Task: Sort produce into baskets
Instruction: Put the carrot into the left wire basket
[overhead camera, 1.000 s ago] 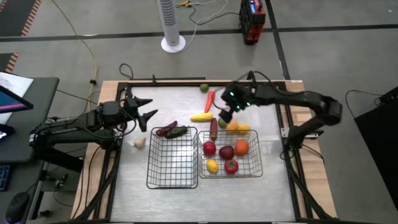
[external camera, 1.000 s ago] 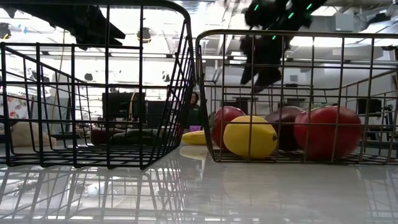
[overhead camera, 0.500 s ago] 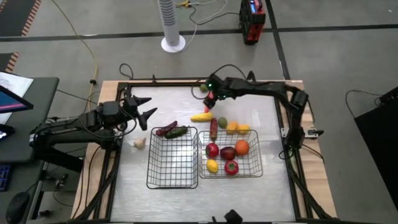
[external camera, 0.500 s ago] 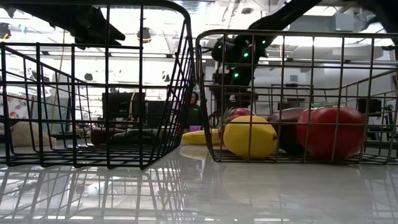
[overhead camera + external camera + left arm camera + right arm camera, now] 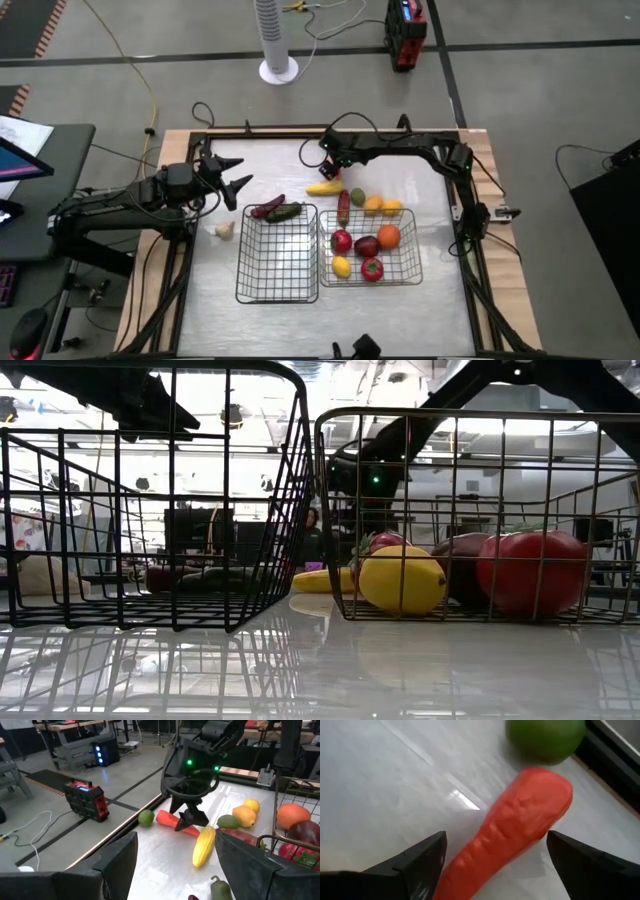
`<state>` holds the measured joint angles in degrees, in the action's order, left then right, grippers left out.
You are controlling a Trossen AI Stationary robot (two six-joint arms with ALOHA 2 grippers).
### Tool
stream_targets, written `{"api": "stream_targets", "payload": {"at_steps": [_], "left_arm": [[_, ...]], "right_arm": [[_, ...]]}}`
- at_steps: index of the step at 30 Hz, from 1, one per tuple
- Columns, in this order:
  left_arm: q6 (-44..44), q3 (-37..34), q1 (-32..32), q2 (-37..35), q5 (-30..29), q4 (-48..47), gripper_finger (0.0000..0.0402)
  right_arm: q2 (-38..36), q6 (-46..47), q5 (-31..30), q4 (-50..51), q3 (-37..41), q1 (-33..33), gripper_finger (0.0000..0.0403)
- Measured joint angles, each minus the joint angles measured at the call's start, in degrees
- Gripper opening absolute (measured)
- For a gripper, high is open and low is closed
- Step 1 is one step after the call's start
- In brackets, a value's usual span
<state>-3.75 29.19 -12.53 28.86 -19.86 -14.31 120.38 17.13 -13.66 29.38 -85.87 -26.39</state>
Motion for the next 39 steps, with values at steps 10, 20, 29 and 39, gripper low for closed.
{"api": "stream_targets", "payload": {"at_steps": [10,20,29,39], "left_arm": [[0.02,0.0,0.02,0.0,0.0,-0.4,0.0256],[0.38,0.0,0.0,-0.02,-0.02,-0.81,0.0256],[0.48,0.0,0.0,-0.02,-0.35,-0.79,0.0256],[0.44,0.0,0.01,-0.04,-0.39,0.01,0.0256]], "right_arm": [[-0.24,-3.41,0.09,2.14,-0.06,-0.38,0.0223],[-11.87,-9.95,2.87,6.58,0.01,3.28,0.0084],[-23.65,-16.67,14.75,2.96,-0.1,12.86,0.0096],[-20.49,-20.18,19.95,-8.46,0.09,25.61,0.0101]]}}
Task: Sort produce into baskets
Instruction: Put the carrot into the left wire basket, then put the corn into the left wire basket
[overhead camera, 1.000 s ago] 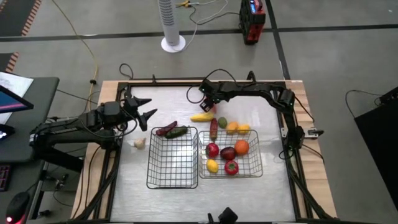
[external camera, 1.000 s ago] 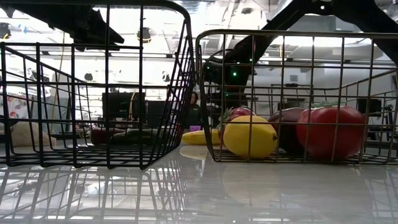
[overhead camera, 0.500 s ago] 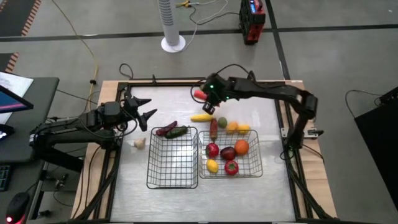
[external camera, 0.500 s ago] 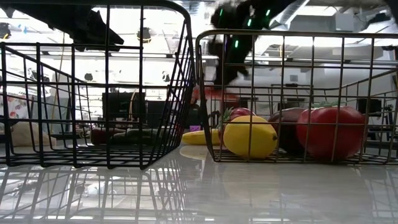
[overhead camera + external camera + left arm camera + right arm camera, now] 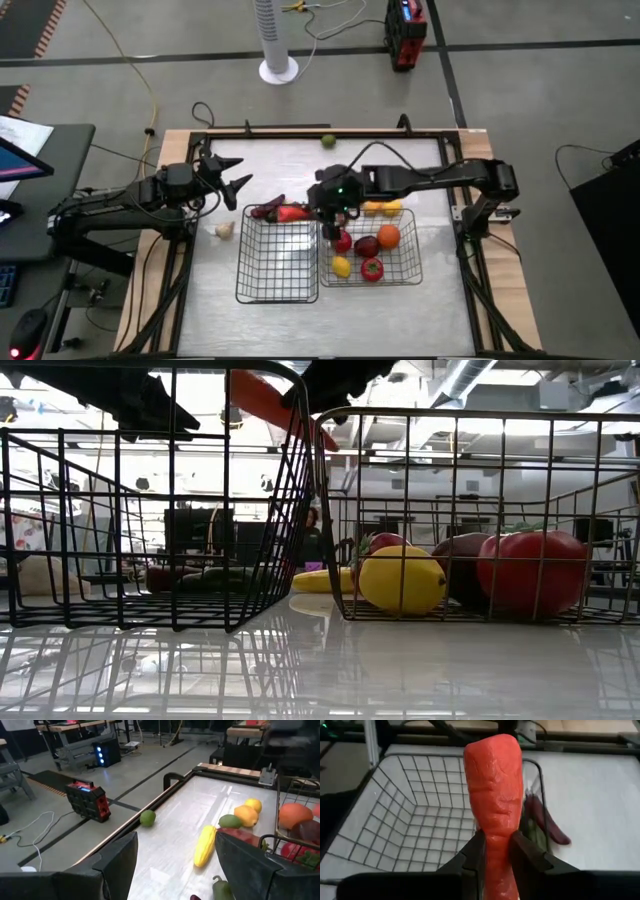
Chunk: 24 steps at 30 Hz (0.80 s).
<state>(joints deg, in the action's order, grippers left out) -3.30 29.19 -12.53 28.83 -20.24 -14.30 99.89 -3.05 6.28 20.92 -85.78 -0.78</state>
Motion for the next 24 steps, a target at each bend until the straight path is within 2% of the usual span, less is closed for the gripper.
{"api": "stream_targets", "payload": {"at_steps": [3,6,10,13,16,18,24], "left_arm": [[-0.21,0.0,0.0,0.01,0.04,-0.1,0.0256],[-0.21,0.0,-0.01,0.01,0.1,-0.07,0.0256],[-0.18,0.02,0.04,0.03,0.31,-0.38,0.0256],[-0.2,0.02,0.06,0.0,0.36,-0.55,0.0256],[-0.25,0.02,0.1,-0.01,0.4,-1.38,0.0256],[-0.25,0.02,0.1,0.03,0.44,-2.85,0.0256],[-0.45,0.02,0.12,0.04,0.47,-3.67,0.0256]], "right_arm": [[1.81,0.07,0.18,-2.95,-0.78,0.94,0.0125],[3.66,0.18,1.59,-3.11,-2.81,1.13,0.0177],[4.42,0.16,1.58,1.73,-5.13,-0.37,0.0257],[4.32,1.32,1.27,3.03,-5.22,-3.1,0.0294],[4.32,0.3,0.52,5.96,-5.2,-5.54,0.0306],[4.38,-0.37,-2.1,6.48,-3.99,-6.8,0.0306],[3.88,-1.96,-3.23,3.66,4.72,-12.67,0.0297]]}}
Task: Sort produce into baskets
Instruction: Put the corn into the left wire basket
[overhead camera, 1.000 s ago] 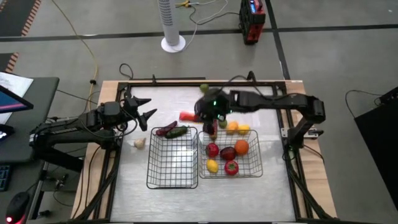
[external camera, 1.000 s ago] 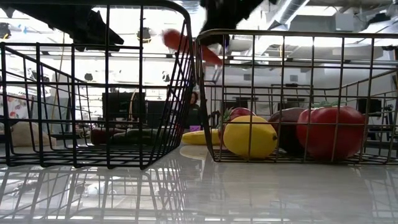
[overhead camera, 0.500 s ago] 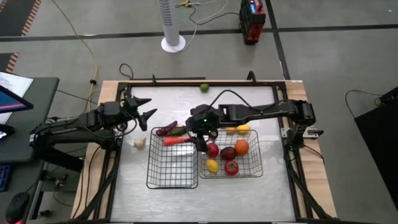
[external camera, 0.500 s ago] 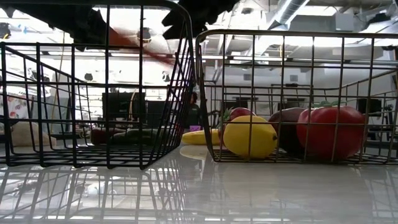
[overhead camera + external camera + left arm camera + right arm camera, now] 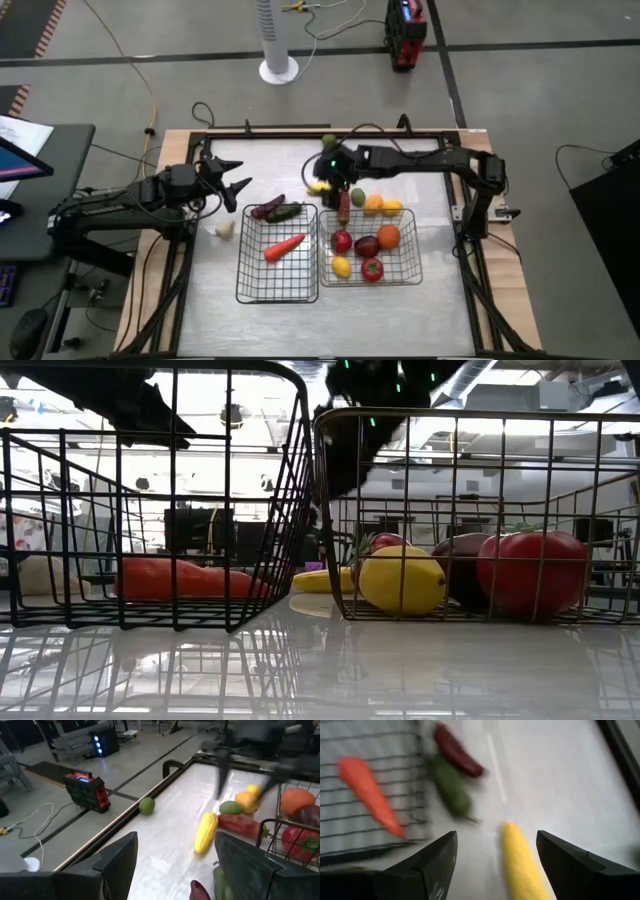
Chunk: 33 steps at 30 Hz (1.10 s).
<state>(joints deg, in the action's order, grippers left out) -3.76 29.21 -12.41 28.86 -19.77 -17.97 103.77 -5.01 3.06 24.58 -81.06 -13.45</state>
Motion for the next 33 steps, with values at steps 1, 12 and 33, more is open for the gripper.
{"api": "stream_targets", "payload": {"at_steps": [1,12,33], "left_arm": [[-0.01,0.0,0.0,0.02,0.0,0.34,0.0256],[-0.01,0.0,0.0,0.0,1.08,2.17,0.0256],[1.56,0.0,-0.09,-0.02,-0.11,2.36,0.0256]], "right_arm": [[-0.03,-0.5,0.04,-0.05,0.77,-1.34,0.0297],[0.54,-5.37,10.37,-0.82,4.43,-11.2,0.0299],[11.89,-9.77,7.93,-9.41,7.78,-8.11,0.0354]]}}
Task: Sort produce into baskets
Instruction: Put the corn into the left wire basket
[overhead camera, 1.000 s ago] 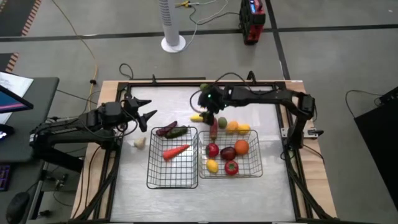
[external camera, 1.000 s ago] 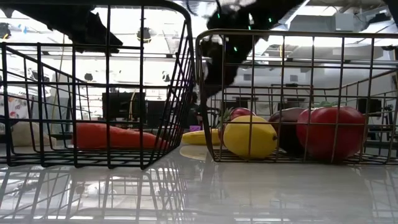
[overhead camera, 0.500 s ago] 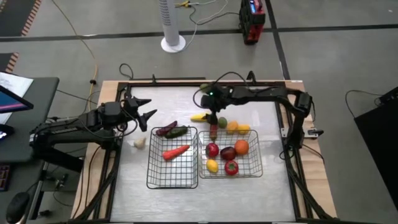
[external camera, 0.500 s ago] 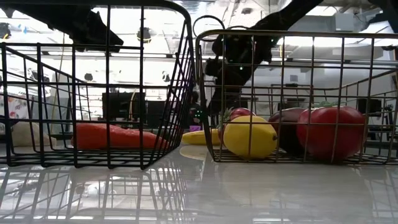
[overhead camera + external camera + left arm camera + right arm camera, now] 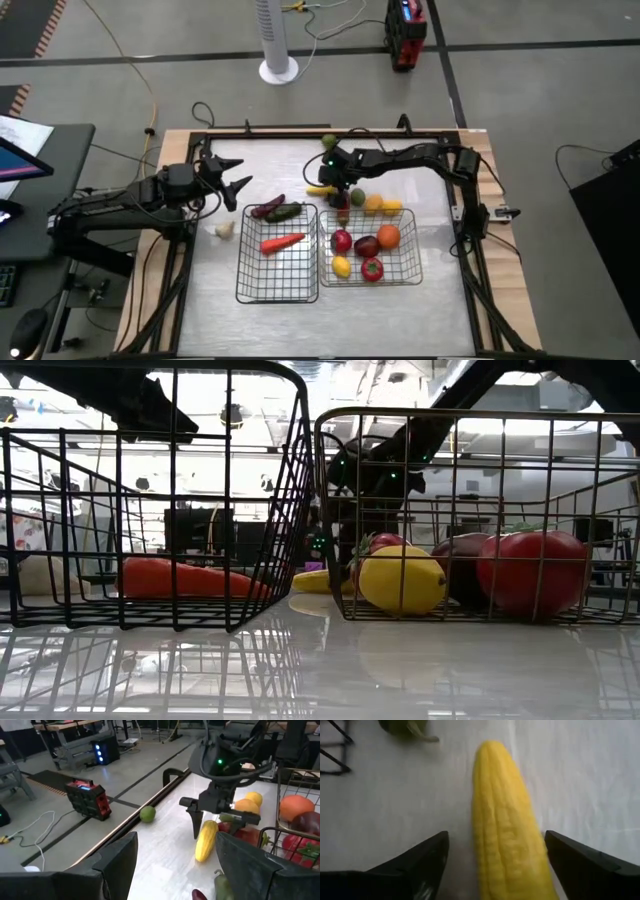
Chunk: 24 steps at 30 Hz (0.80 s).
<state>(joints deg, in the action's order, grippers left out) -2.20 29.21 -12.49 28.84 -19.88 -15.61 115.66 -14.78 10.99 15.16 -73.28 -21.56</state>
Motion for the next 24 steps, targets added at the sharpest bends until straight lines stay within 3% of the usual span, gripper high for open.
{"api": "stream_targets", "payload": {"at_steps": [9,17,20,24], "left_arm": [[0.04,0.0,0.0,0.02,-0.18,0.06,0.0256],[0.04,0.0,0.0,0.0,-0.28,0.04,0.0256],[0.04,0.0,0.0,0.0,-0.28,0.06,0.0256],[0.04,-0.02,0.0,0.0,-0.28,0.04,0.0256]], "right_arm": [[-4.78,-0.27,-2.98,1.29,0.0,-1.34,0.0212],[-16.12,0.68,-2.69,3.87,-0.09,-0.78,0.007],[-17.71,0.74,-2.65,4.53,-0.11,-0.02,0.0057],[-14.89,0.8,-2.09,6.77,-0.11,-0.23,0.0097]]}}
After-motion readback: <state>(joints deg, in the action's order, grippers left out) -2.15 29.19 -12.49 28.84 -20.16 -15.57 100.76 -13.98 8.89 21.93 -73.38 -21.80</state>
